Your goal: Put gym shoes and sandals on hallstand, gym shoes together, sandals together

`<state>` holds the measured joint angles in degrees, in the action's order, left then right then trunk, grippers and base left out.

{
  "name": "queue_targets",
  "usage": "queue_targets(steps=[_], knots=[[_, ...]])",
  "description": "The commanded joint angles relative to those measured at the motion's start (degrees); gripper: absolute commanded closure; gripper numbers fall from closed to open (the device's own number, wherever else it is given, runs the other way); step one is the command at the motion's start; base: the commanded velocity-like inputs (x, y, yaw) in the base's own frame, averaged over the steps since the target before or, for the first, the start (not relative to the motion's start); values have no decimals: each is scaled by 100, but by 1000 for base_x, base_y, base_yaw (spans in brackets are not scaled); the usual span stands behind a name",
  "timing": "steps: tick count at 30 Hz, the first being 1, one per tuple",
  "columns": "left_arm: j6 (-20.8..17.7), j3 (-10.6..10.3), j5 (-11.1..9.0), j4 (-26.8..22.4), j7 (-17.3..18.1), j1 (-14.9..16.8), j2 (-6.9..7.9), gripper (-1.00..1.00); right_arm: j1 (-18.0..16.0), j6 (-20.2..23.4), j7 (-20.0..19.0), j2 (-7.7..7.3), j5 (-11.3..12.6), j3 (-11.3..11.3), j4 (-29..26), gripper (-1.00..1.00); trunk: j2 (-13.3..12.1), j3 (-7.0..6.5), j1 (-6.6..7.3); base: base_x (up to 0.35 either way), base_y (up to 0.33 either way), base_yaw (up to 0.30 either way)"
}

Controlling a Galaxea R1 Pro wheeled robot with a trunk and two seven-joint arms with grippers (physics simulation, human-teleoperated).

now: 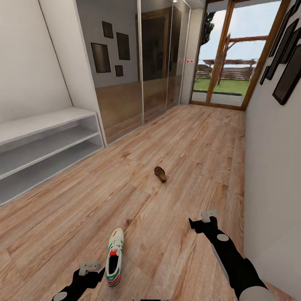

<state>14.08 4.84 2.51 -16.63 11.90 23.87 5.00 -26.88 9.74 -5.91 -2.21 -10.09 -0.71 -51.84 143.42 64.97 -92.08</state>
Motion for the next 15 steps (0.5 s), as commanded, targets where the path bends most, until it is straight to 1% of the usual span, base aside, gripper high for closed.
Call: queue_targets(steps=[1,7,8,9,11,13,15], knots=[[12,48,29,0,42,4,-18,-100,0,32,-33,1,-60,-8,-11,-100,4,32,-1,0,0,0],[-6,38,37,-38,29,26,-186,-100,-1,28,-33,1,-56,-3,-5,-100,12,208,-17,0,0,0],[-30,36,38,-56,27,34,-235,-100,-2,28,-33,1,-55,-2,-4,-100,13,239,-19,0,0,0],[-154,35,39,-137,22,93,-331,-100,-1,29,-33,1,-55,0,-3,-100,14,267,-22,0,0,0],[-243,35,39,-192,22,126,-373,-100,-1,29,-33,1,-55,0,-2,-100,14,277,-22,0,0,0],[-386,34,39,-335,10,176,-448,-100,0,28,-33,1,-55,4,3,-100,14,281,-22,0,0,0],[-443,34,39,-452,-10,195,-491,-100,1,28,-33,4,-55,6,9,-100,14,283,-22,0,0,0]])
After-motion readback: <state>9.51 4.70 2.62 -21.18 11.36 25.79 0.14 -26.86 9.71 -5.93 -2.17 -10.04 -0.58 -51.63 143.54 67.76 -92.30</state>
